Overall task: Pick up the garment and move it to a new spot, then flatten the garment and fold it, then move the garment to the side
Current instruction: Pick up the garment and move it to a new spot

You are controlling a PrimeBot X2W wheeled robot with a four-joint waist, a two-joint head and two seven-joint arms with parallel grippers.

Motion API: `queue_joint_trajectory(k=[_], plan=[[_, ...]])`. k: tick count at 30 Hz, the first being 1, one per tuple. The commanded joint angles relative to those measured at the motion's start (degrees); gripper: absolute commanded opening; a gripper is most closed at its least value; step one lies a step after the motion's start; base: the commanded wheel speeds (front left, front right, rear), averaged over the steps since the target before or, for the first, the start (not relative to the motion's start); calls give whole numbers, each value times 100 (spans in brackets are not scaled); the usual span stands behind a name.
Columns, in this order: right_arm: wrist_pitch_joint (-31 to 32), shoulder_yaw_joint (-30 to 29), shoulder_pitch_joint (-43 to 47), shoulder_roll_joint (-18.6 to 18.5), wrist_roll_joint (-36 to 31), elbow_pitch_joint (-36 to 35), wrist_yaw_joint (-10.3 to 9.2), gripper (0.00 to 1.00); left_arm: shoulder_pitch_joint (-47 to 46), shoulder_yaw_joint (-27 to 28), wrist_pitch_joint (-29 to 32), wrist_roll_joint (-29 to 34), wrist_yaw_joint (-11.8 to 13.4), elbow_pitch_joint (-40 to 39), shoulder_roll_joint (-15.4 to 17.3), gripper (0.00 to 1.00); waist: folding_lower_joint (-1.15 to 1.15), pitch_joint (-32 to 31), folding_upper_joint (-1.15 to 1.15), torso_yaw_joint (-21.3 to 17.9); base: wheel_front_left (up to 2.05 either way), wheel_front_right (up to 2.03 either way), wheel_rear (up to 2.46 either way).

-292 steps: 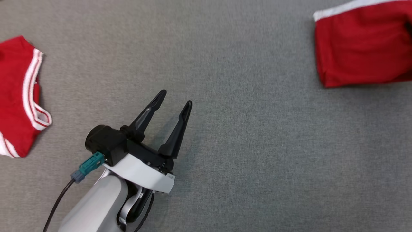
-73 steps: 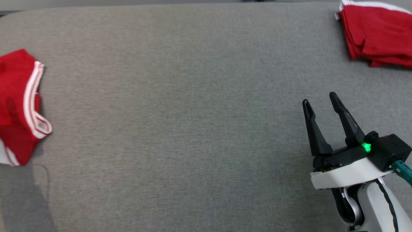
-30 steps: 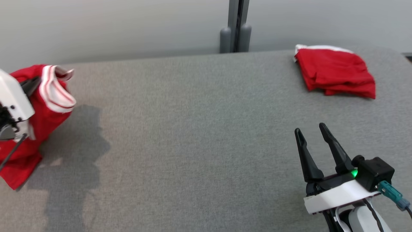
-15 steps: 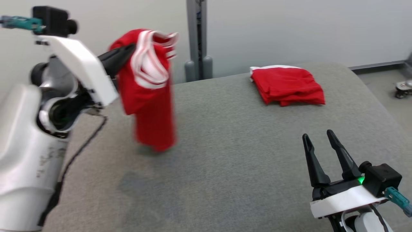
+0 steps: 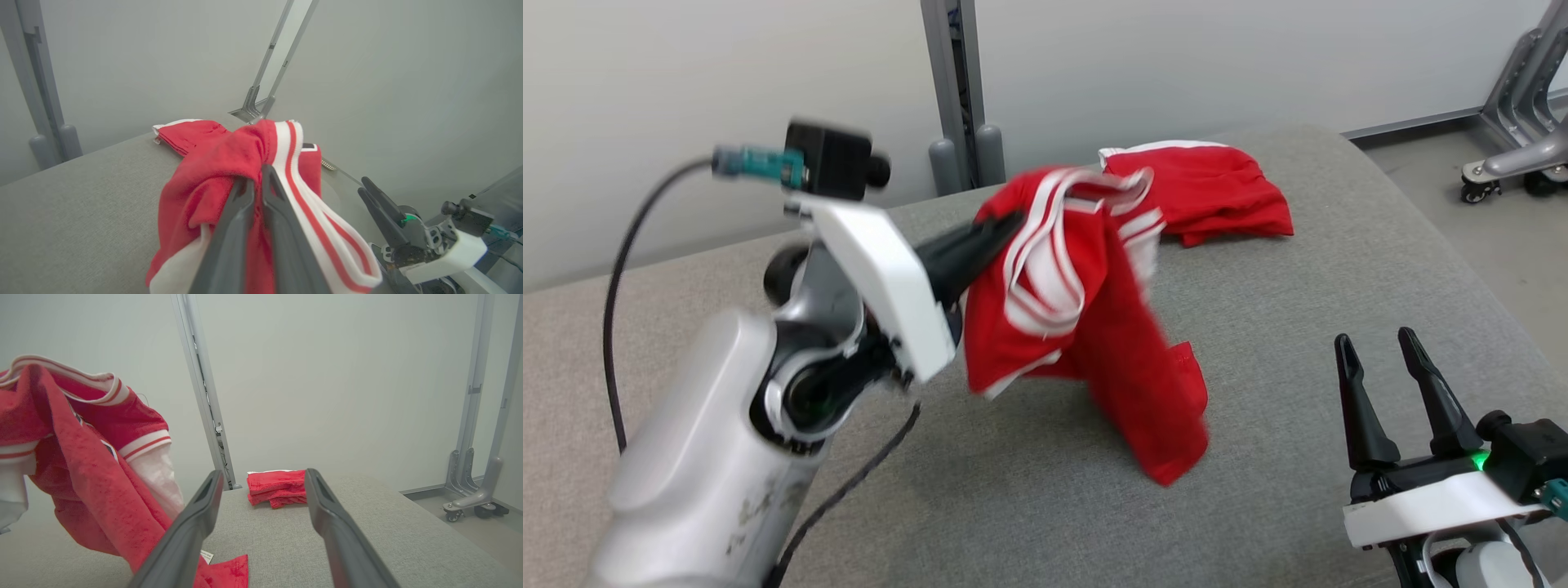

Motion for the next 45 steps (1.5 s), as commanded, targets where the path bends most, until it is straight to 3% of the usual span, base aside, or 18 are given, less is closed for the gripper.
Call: queue_joint_trajectory(k=[1, 11, 21, 22, 23, 24, 25, 35, 41, 45], plan=[[-22, -12, -2, -10, -6, -42, 1, 100, 111, 13, -25, 12, -17, 12, 60, 0, 0, 42, 0, 31, 0, 0, 0], [-21, 56, 2, -53, -26, 61, 1, 100, 1305, 306, -128, -285, -143, 492, 734, 0, 0, 46, 0, 412, 0, 0, 0], [-22, 268, -85, -185, -7, 156, 1, 100, 1595, 662, -346, -696, -317, 1758, 831, 0, 0, -64, 0, 710, 0, 0, 0], [-21, 286, -92, -200, 0, 161, 1, 100, 1590, 675, -361, -740, -348, 1915, 816, 7, 0, -68, 0, 719, 0, 0, 0], [-21, 299, -94, -211, 6, 164, 1, 100, 1576, 687, -372, -757, -363, 2055, 806, 40, 0, -70, 0, 726, 0, 0, 0], [-21, 309, -91, -216, 11, 171, 1, 100, 1560, 698, -384, -781, -391, 2190, 798, 98, 0, -72, 0, 732, 0, 0, 0], [-21, 317, -85, -224, 16, 180, 1, 100, 1539, 699, -384, -796, -406, 2302, 794, 100, 0, -73, 0, 739, 0, 0, 0], [-22, 284, -6, -222, 6, 217, 1, 100, 1242, 701, -687, -650, -520, 2510, 1048, 100, 0, -124, 0, 871, 0, 0, 0], [-22, 247, 50, -206, 10, 184, 1, 100, 1212, 751, -1345, -303, -544, 1896, 1233, 100, 0, -227, 0, 994, 0, 0, 0], [-21, 219, 143, -200, 14, 171, 1, 100, 1467, 755, -1758, 6, -345, 1399, 1298, 100, 0, -323, 0, 1059, 0, 0, 0]])
